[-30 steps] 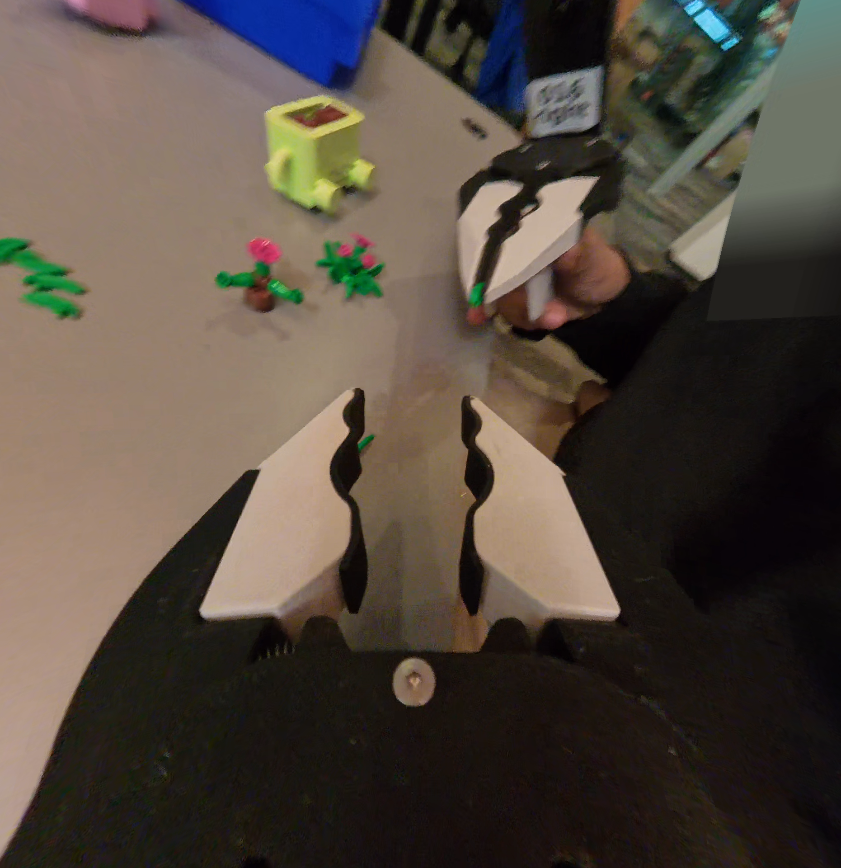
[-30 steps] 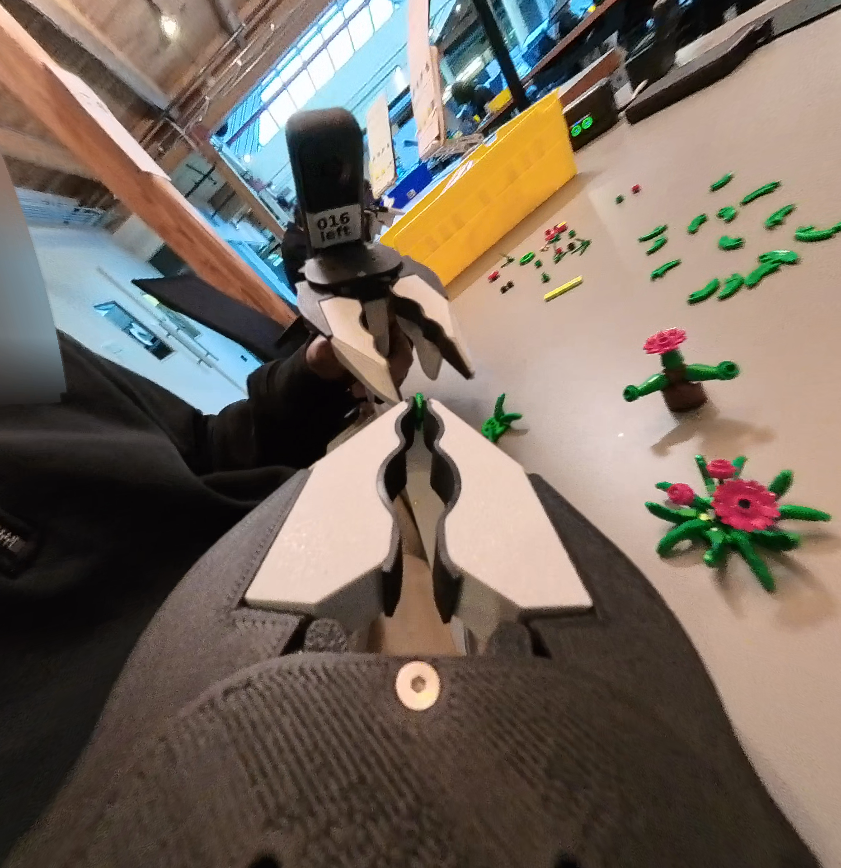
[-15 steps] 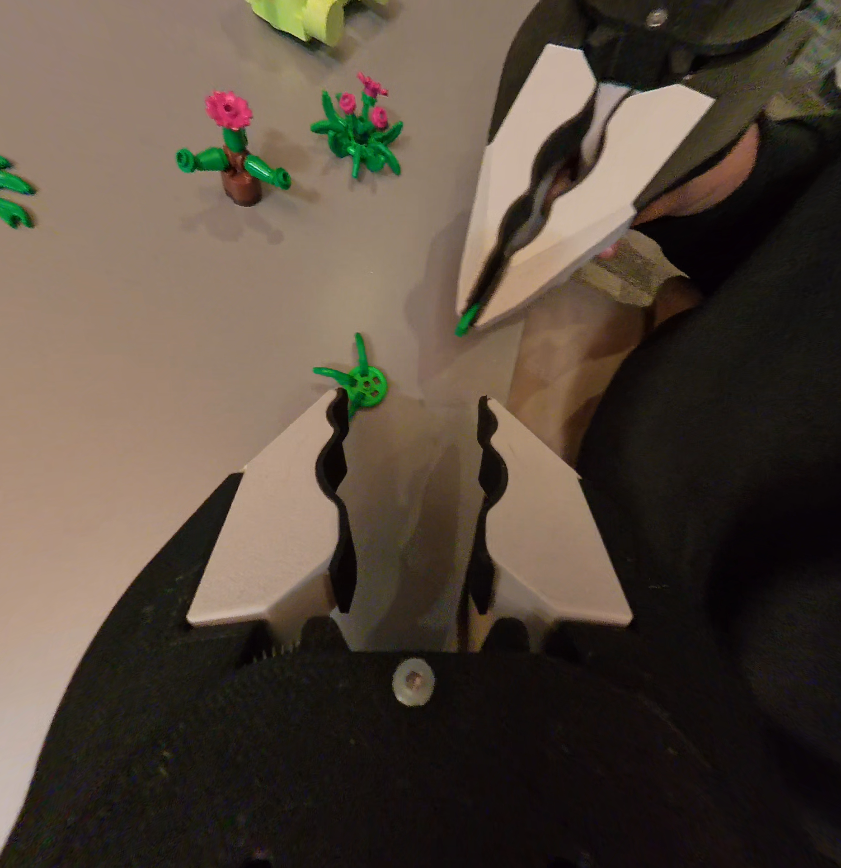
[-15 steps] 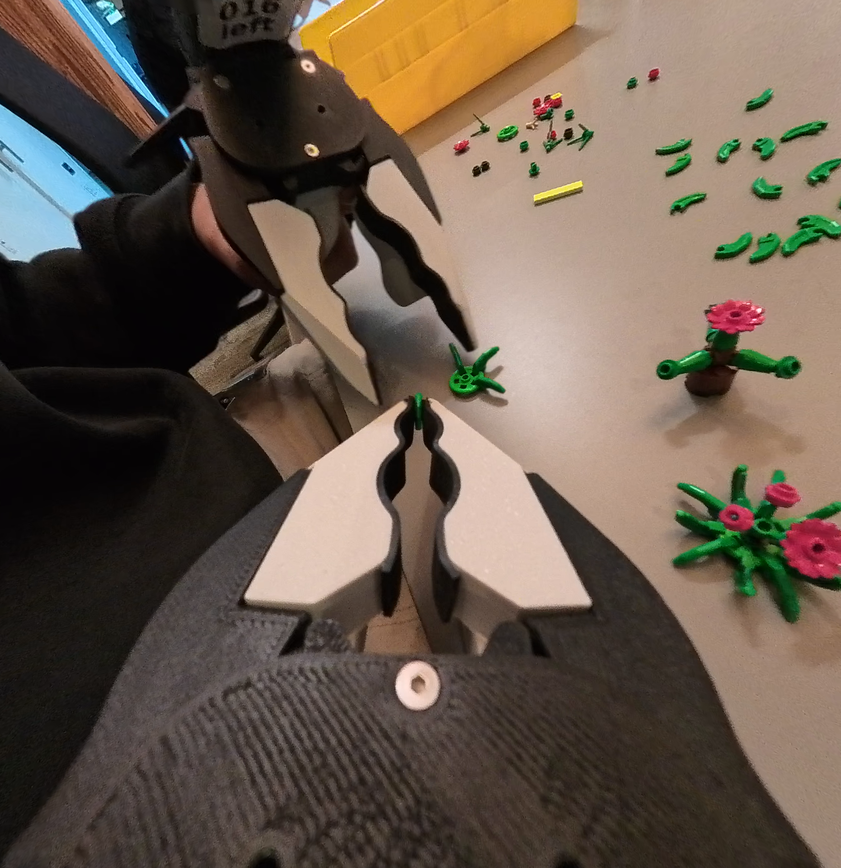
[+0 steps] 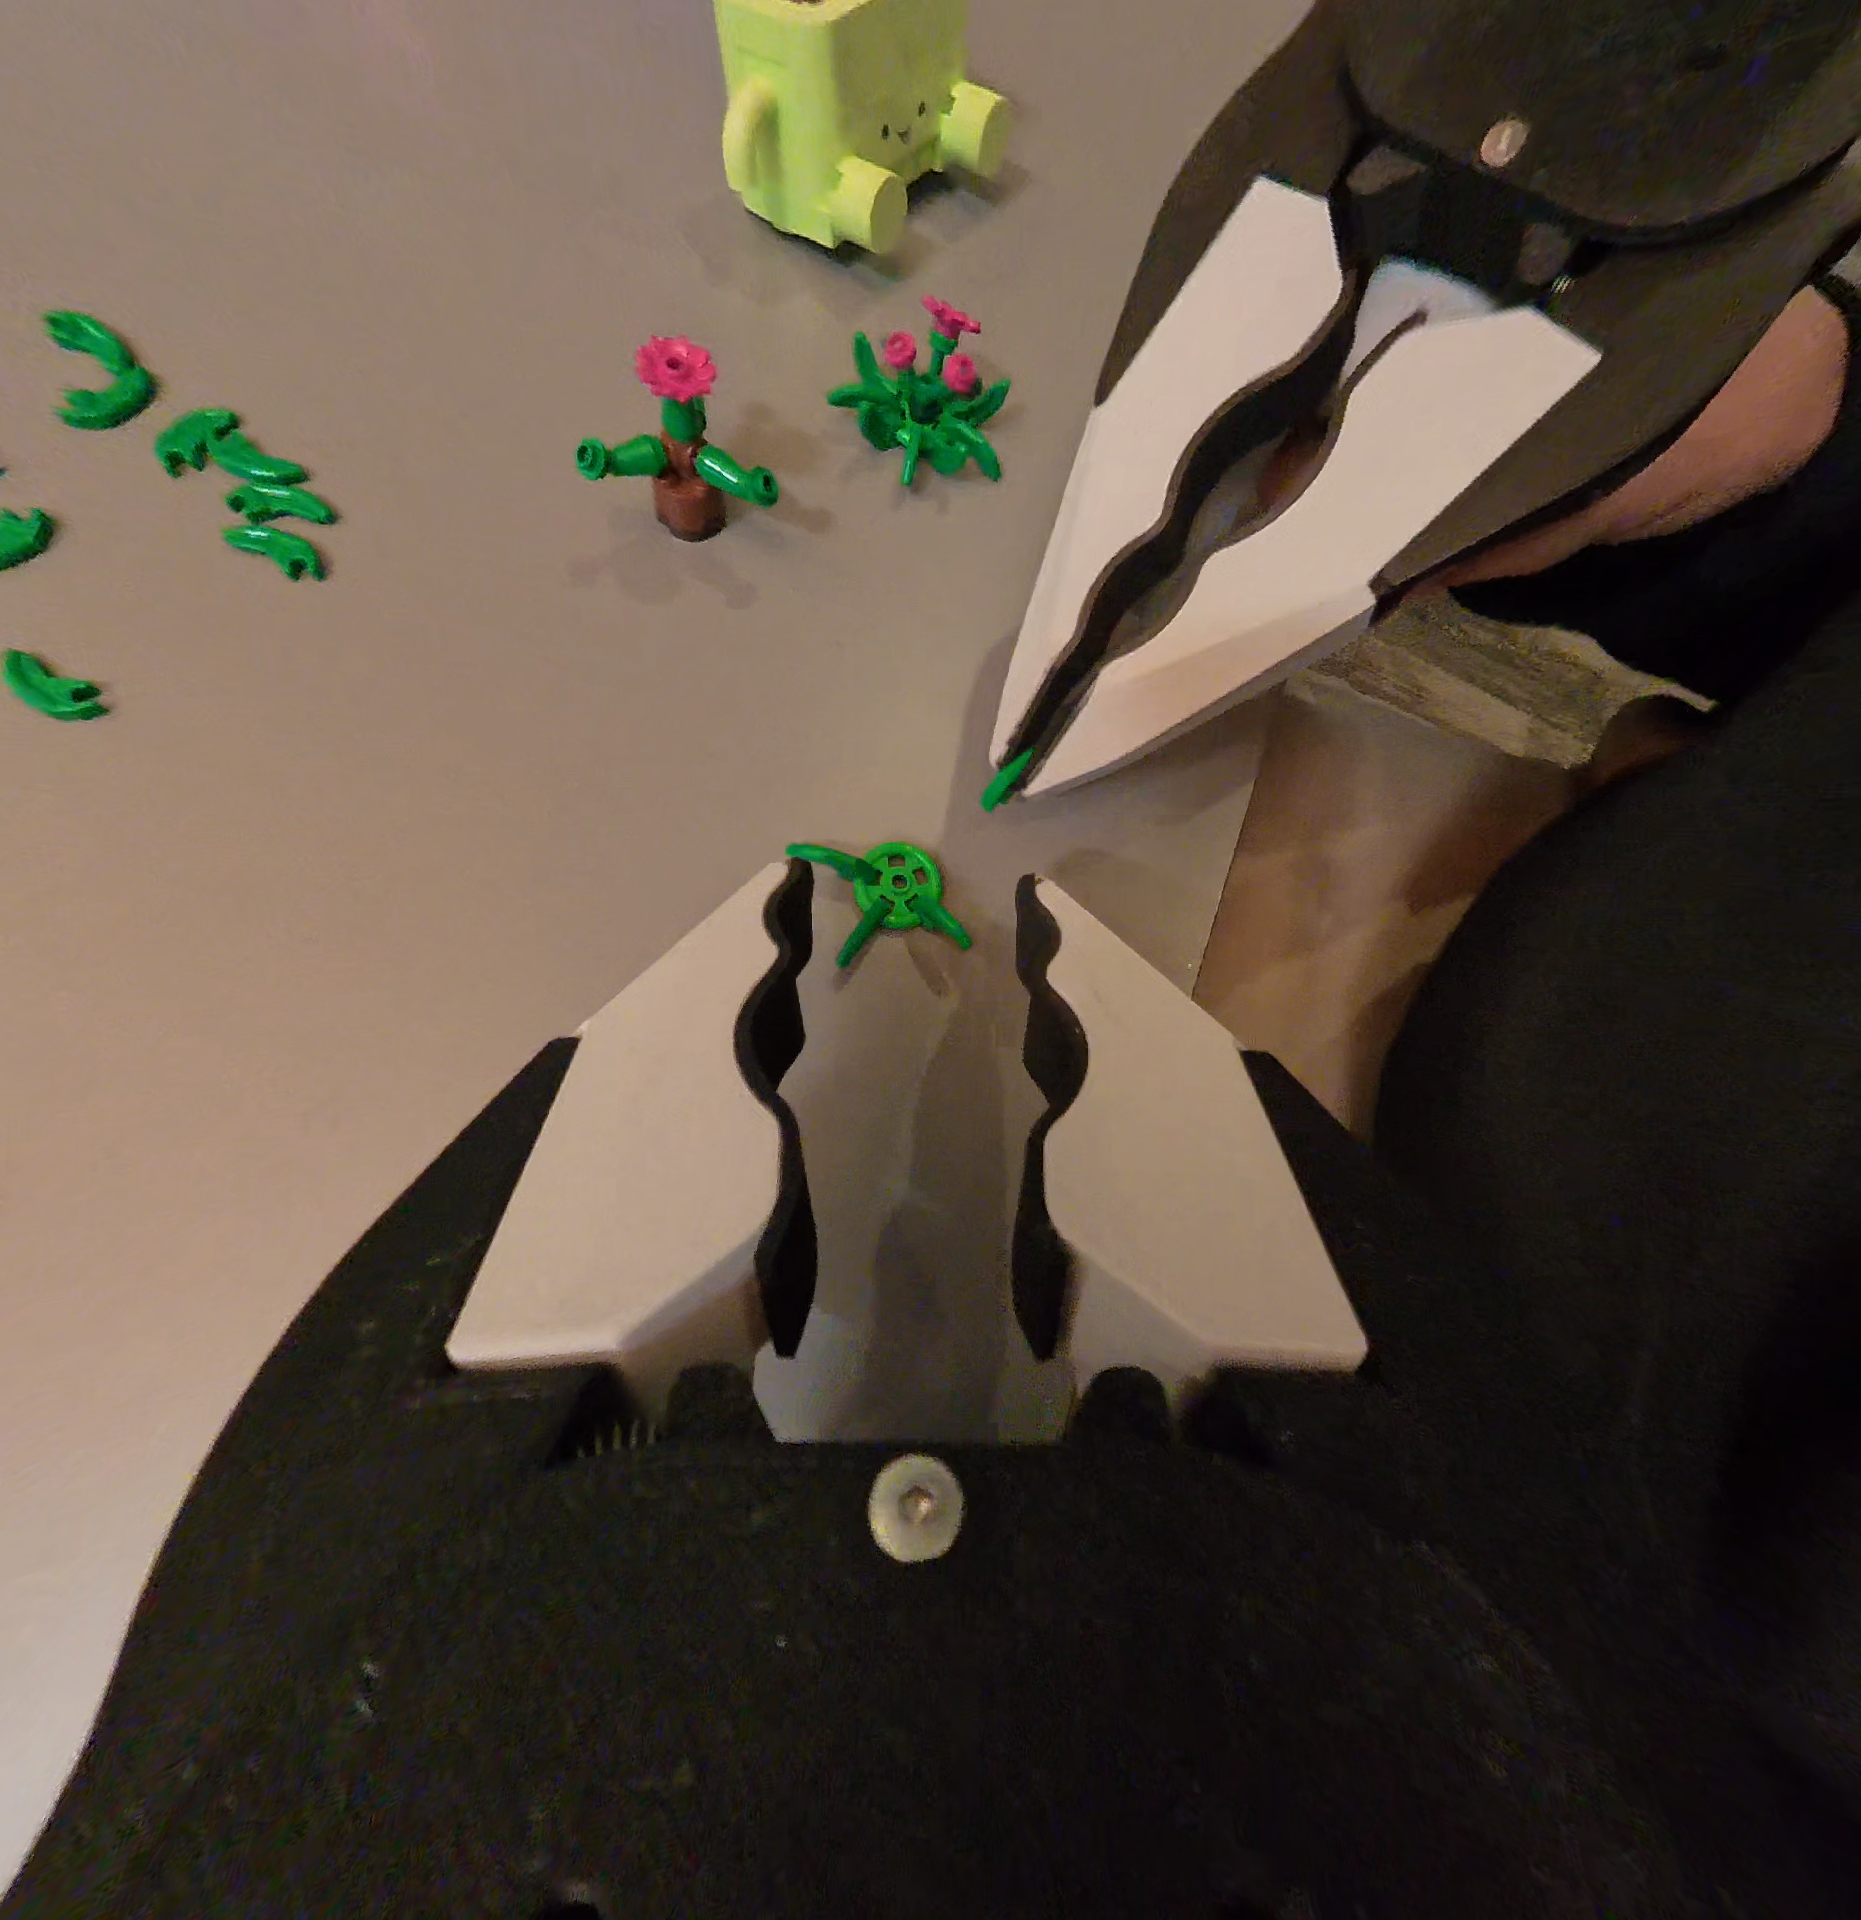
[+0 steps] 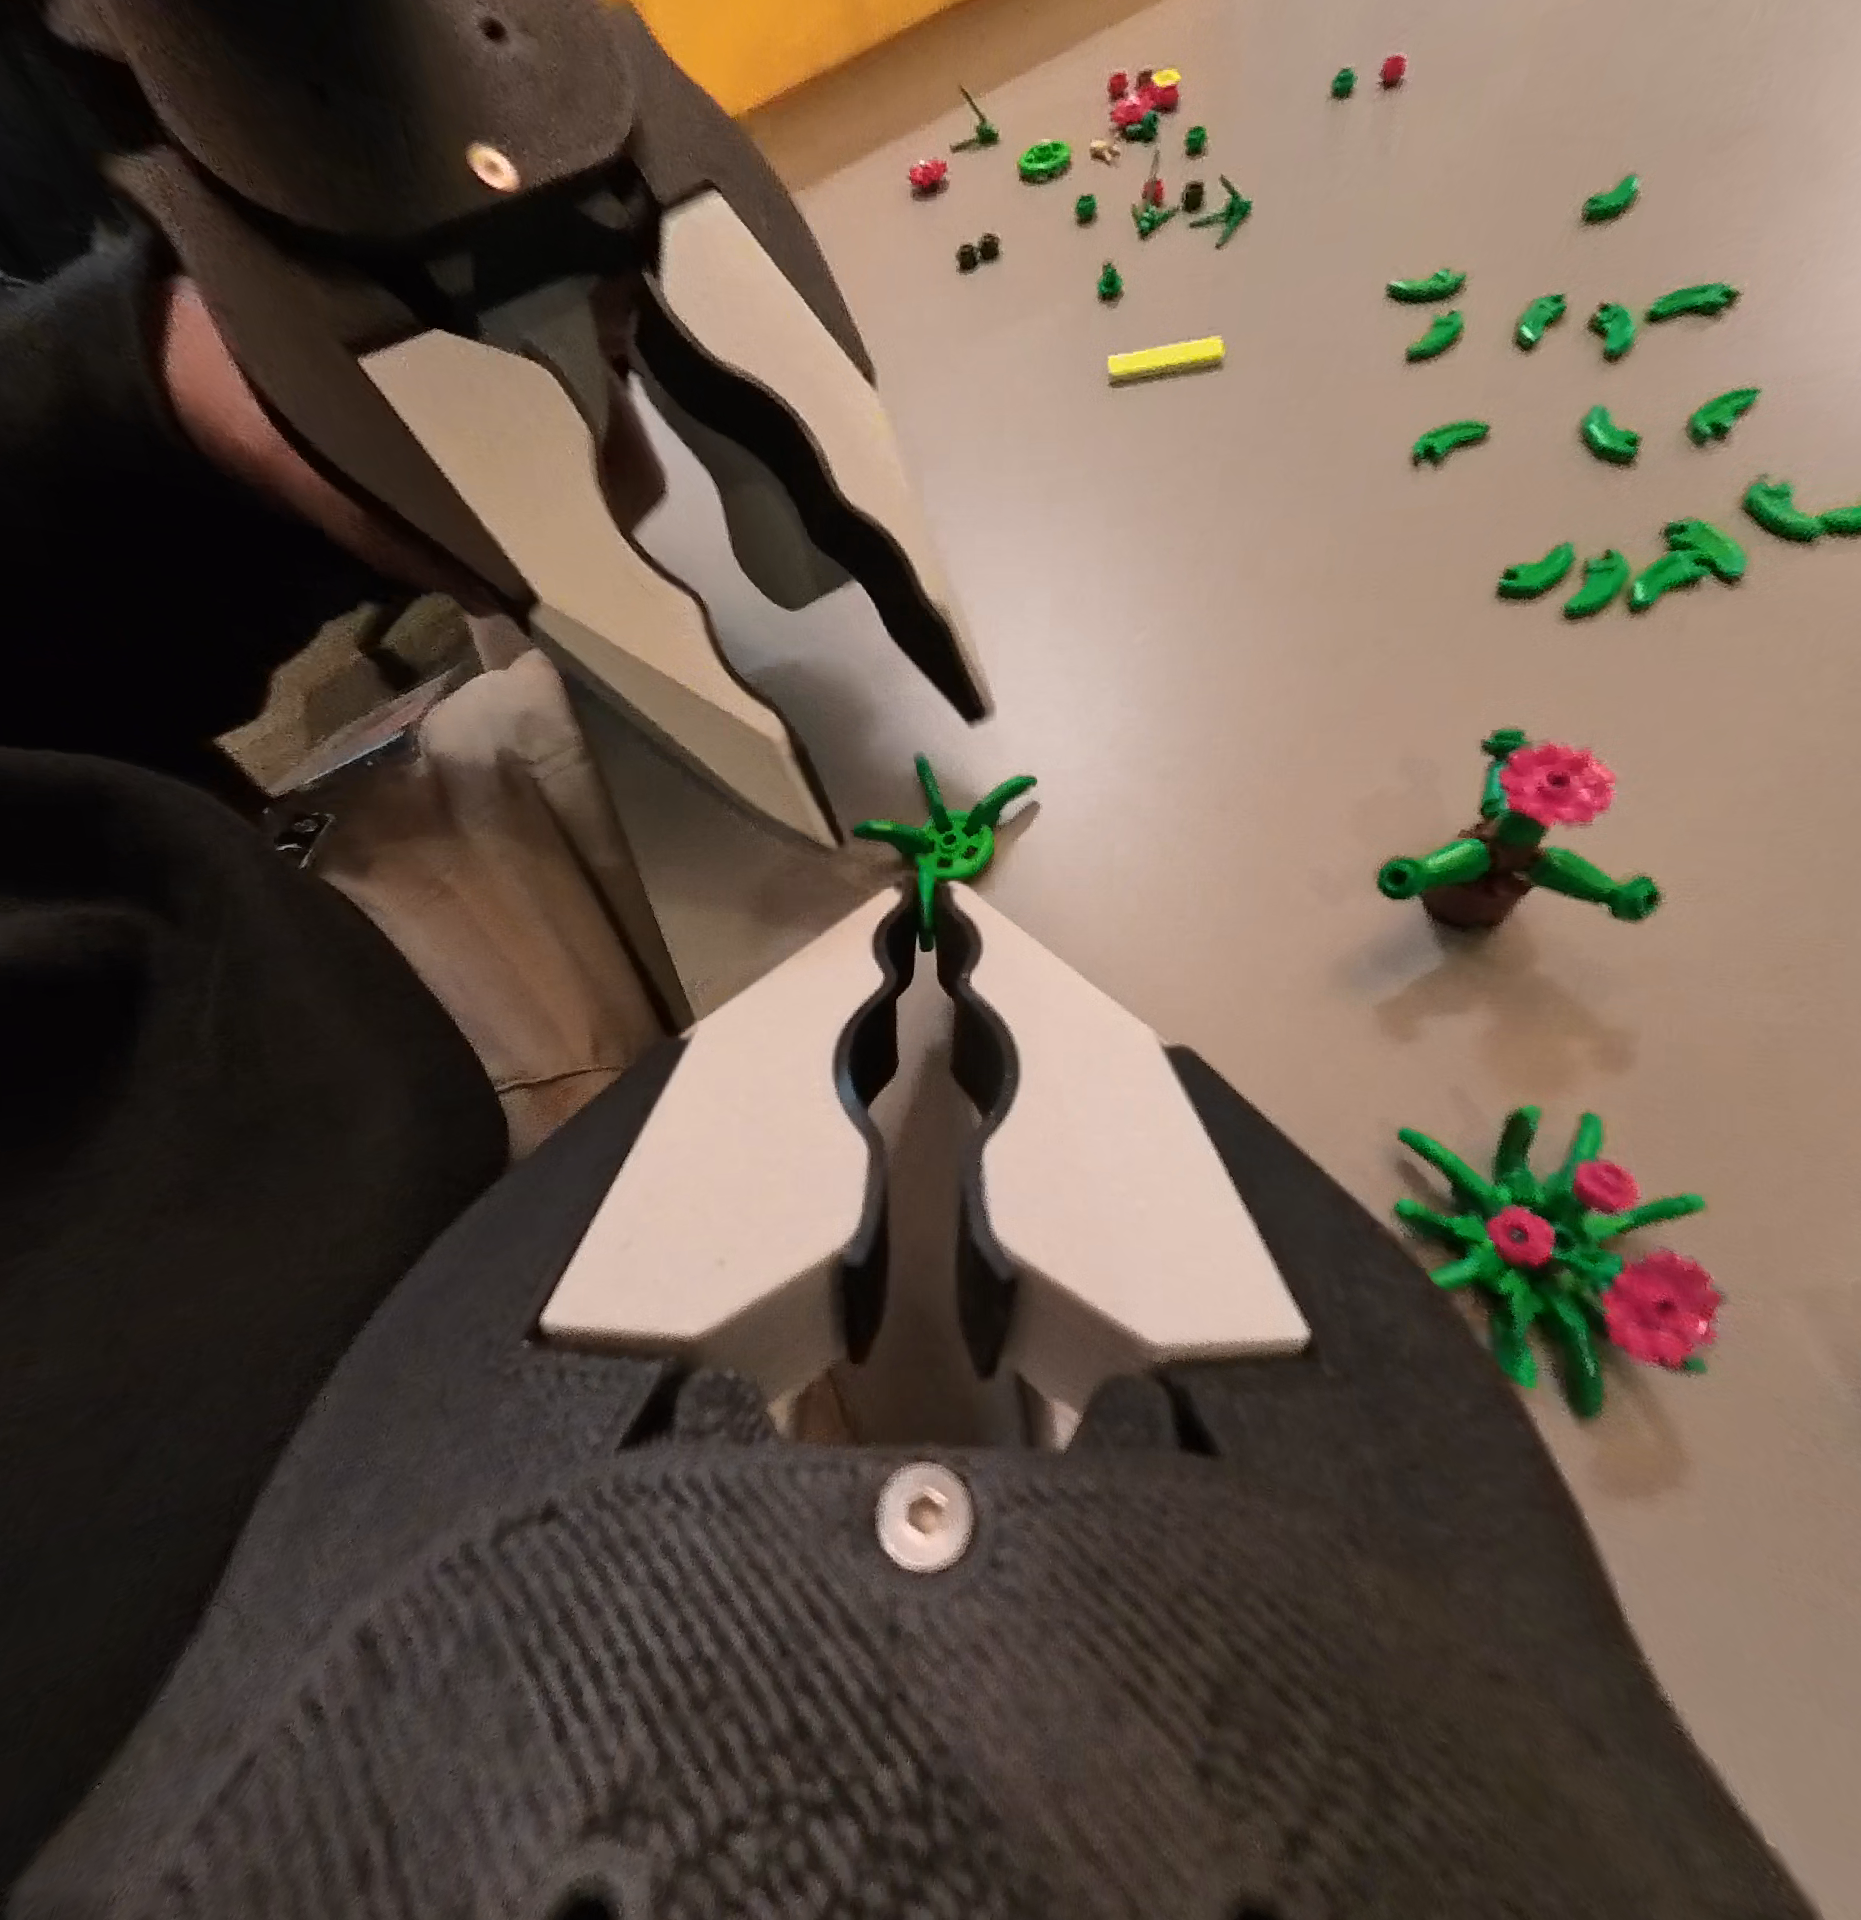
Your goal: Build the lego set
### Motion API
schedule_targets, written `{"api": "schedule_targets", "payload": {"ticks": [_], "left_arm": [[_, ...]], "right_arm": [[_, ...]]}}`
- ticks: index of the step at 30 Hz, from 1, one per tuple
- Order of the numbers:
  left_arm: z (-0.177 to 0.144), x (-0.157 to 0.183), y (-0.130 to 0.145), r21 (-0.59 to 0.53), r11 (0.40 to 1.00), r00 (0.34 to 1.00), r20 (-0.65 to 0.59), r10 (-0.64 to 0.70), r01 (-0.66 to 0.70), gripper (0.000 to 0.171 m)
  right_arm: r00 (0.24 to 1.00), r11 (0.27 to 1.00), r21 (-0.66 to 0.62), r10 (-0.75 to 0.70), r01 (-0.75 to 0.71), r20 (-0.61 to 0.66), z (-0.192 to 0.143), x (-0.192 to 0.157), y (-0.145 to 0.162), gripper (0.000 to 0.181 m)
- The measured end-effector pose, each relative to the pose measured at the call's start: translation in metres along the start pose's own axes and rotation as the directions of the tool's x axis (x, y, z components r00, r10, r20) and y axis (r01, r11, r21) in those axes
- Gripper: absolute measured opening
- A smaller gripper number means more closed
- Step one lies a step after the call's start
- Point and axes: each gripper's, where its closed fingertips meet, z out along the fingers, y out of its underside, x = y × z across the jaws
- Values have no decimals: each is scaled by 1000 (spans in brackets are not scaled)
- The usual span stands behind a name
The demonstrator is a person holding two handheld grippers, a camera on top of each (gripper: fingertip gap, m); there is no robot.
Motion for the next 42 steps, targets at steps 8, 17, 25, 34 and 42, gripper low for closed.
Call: {"api": "schedule_targets", "payload": {"ticks": [8, 17, 25, 34, 42], "left_arm": [[8, 0, 4, 2, 1000, 1000, 9, 12, -12, 36], [12, -5, 10, -30, 999, 999, 37, 20, -19, 33], [15, -5, 12, -51, 998, 999, 40, 22, -20, 22], [15, -5, 12, -56, 998, 998, 49, 36, -34, 20], [15, -5, 12, -56, 998, 999, 31, 19, -17, 19]], "right_arm": [[965, 950, -171, -258, 262, 48, 8, 12, -5, 1], [873, 829, -276, -446, 486, 196, 20, 9, 5, 1], [854, 802, -302, -450, 515, 260, 25, 6, 6, 0], [858, 786, -353, -423, 507, 291, 24, 4, 8, 1], [834, 717, -430, -432, 548, 343, 24, 4, 9, 0]]}}
